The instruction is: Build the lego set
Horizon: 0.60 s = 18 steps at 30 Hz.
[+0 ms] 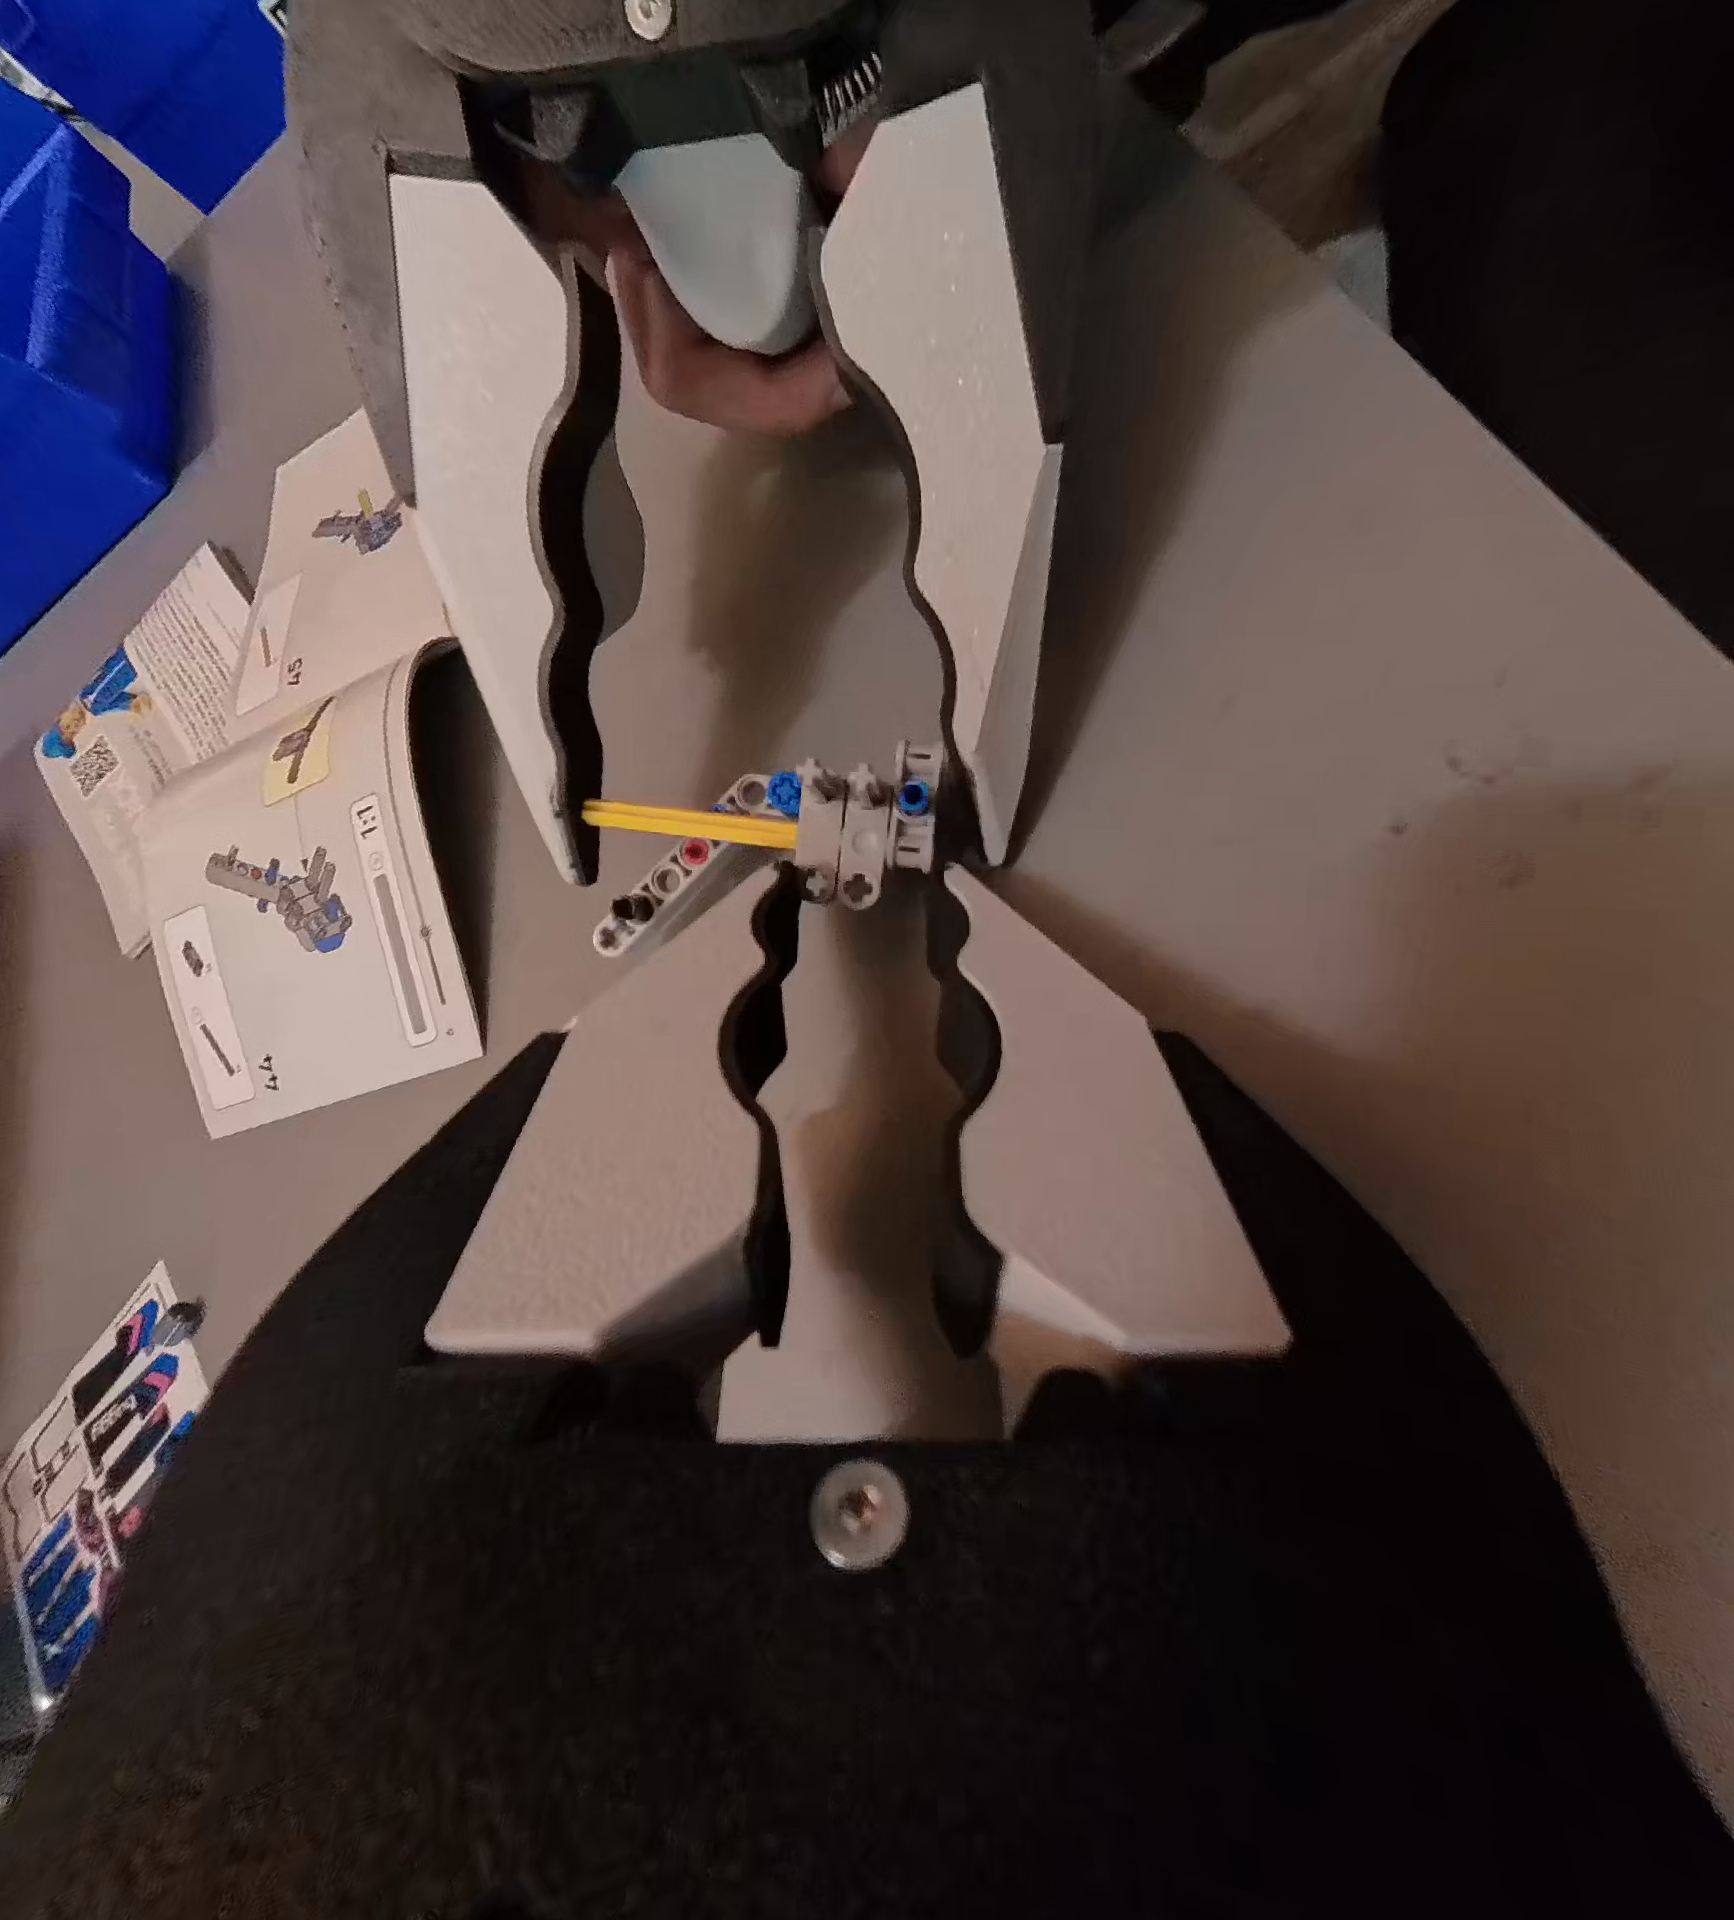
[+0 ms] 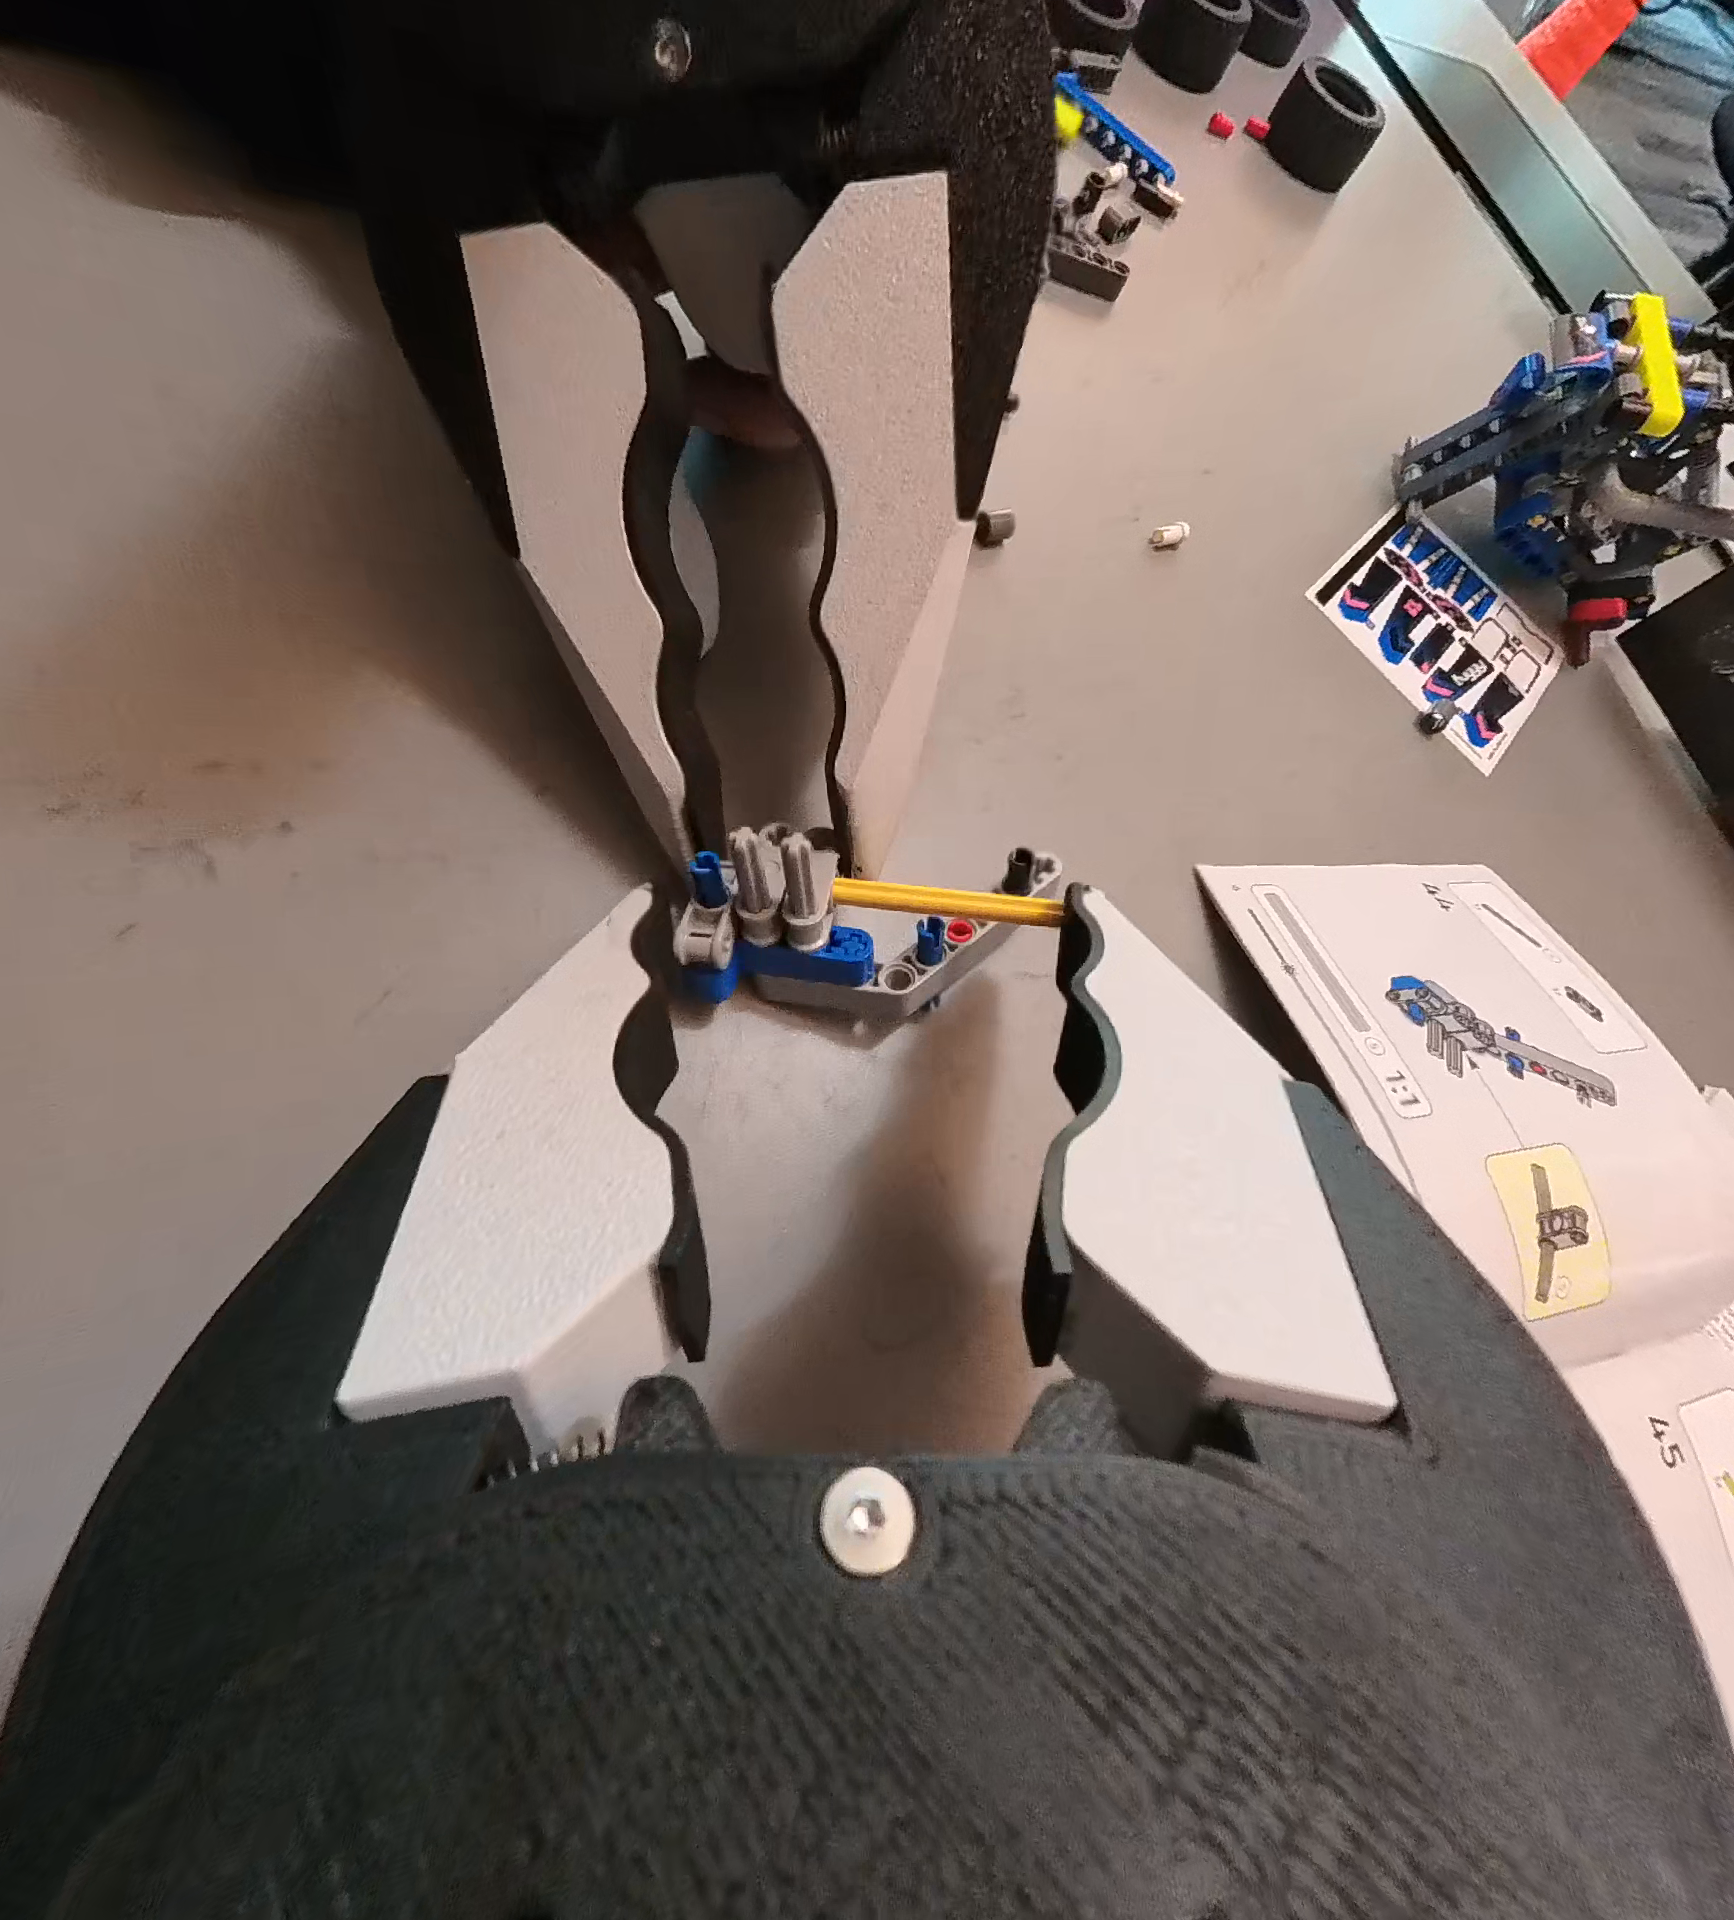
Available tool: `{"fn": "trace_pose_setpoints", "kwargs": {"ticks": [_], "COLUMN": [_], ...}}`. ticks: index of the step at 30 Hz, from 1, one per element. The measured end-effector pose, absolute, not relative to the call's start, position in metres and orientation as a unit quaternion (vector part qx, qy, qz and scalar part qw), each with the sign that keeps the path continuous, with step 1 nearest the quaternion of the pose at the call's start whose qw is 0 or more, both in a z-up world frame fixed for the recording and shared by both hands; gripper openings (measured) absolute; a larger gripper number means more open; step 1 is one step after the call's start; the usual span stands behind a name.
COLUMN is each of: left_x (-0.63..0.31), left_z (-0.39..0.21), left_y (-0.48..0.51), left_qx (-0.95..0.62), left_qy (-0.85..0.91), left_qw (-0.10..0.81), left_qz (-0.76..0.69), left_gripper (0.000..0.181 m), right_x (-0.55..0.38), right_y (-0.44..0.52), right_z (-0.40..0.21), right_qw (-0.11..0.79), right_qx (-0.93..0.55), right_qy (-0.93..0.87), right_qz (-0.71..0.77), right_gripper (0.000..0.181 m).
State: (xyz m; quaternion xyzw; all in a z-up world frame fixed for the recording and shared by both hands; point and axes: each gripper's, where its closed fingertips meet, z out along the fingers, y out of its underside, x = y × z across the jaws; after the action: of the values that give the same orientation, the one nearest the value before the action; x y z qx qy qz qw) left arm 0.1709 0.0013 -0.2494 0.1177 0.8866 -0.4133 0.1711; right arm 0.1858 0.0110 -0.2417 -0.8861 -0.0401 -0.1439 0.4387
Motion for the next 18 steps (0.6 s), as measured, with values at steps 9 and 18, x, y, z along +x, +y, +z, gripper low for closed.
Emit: {"fn": "trace_pose_setpoints", "kwargs": {"ticks": [9,18], "left_x": [0.1697,0.1703], "left_z": [-0.2472,-0.2486], "left_y": [-0.004,-0.0039], "left_qx": [0.109,0.118], "left_qy": [0.887,0.889], "left_qw": [0.175,0.189], "left_qz": [-0.413,-0.399], "left_gripper": [0.022,0.021], "right_x": [0.1843,0.1835], "right_y": [0.0049,0.0071], "right_z": [-0.2418,-0.2404], "right_qw": [0.44,0.443], "right_qx": [-0.886,-0.882], "right_qy": [-0.049,-0.059], "right_qz": [-0.14,-0.146], "right_gripper": [0.072,0.072]}}
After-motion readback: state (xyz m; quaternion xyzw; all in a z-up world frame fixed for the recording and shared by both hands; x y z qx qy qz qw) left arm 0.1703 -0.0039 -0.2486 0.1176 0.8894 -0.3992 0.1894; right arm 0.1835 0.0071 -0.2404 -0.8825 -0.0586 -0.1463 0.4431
